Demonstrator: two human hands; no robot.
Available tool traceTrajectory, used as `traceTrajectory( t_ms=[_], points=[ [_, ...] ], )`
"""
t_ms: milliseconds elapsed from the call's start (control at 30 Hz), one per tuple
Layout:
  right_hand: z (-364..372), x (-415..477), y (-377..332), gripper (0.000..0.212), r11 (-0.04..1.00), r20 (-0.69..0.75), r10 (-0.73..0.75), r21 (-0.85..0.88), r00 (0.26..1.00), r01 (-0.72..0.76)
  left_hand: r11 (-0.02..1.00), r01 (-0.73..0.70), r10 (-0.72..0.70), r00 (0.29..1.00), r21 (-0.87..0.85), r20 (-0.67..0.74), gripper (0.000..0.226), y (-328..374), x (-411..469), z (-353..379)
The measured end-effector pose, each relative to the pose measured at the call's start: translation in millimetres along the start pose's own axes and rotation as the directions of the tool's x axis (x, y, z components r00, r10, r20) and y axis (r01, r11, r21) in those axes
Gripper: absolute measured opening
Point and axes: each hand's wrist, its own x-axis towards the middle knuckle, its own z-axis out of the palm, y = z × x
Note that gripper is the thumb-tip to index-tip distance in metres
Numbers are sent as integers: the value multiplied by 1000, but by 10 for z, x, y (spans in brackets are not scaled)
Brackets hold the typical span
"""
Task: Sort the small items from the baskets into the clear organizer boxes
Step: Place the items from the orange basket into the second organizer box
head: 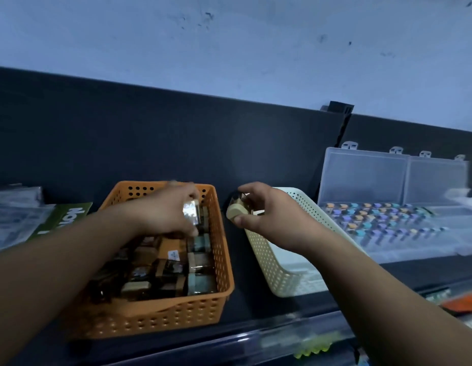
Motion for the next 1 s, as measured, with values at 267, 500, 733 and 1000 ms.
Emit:
traceTrajectory(
  t_ms=[267,500,733,1000],
  points=[
    [-756,-773,456,37,947,-9,109,305,994,-101,923,-195,132,971,-333,-200,44,1390,-225,372],
    [-1587,-1829,1114,29,902,6,177,399,984,-164,781,-140,232,970,-609,75,35,2722,-321,1118],
    [-2294,-2568,1878,39,677,5,367,684,930,-272,683,-48,350,898,-729,268,30,3903,-223,1661],
    [-2978,-2708,2762,28,388,36,413,897,910,-211,635,16,393,854,-772,341,30,4889,469,2092]
  ],
)
